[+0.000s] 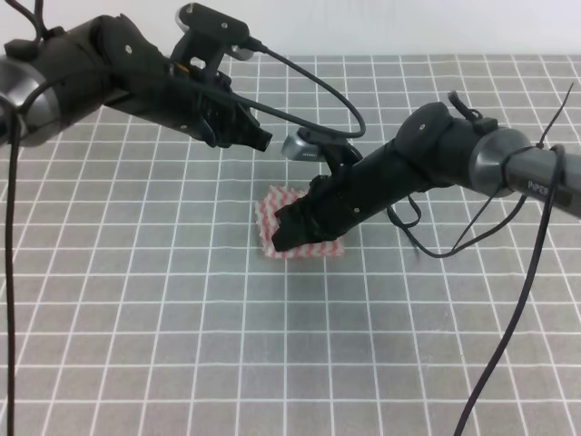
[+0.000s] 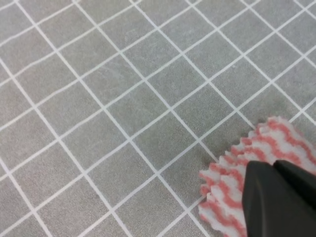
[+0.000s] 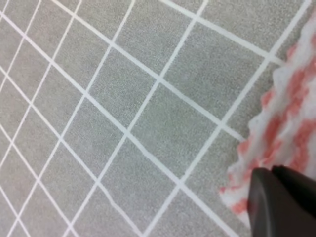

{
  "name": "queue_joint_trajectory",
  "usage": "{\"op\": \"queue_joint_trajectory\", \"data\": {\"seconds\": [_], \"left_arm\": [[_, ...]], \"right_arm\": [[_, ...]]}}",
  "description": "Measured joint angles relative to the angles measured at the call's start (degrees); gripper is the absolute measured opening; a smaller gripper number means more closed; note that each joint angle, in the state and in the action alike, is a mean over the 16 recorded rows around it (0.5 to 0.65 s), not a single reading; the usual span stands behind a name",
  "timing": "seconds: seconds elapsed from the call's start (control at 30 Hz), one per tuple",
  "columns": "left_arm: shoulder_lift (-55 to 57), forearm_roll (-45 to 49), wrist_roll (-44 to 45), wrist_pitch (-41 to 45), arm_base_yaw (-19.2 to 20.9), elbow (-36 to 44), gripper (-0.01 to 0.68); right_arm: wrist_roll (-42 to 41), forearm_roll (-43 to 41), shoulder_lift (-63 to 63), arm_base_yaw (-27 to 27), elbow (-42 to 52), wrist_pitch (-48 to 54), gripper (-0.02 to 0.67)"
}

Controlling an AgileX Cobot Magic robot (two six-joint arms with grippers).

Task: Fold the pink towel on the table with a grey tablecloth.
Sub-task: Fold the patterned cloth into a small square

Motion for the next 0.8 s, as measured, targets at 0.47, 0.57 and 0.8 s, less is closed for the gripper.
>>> {"op": "queue_joint_trajectory", "data": {"seconds": [0.47,0.57,0.8], "left_arm": [[0.84,-2.77,1.37,3.74,0.00,-0.01,-0.001],[1.47,-4.67,2.67,5.04,-0.01,0.01,-0.001],[3.53,-9.86,7.61,9.78,-0.01,0.07,-0.001]], "right_arm": [[2.37,-7.78,-1.22,-2.42,-2.26,0.83,-0.015],[2.92,-9.06,-0.72,-2.67,-2.31,0.41,-0.016],[3.05,-10.50,-0.24,-2.95,-2.72,-0.46,-0.016]]}}
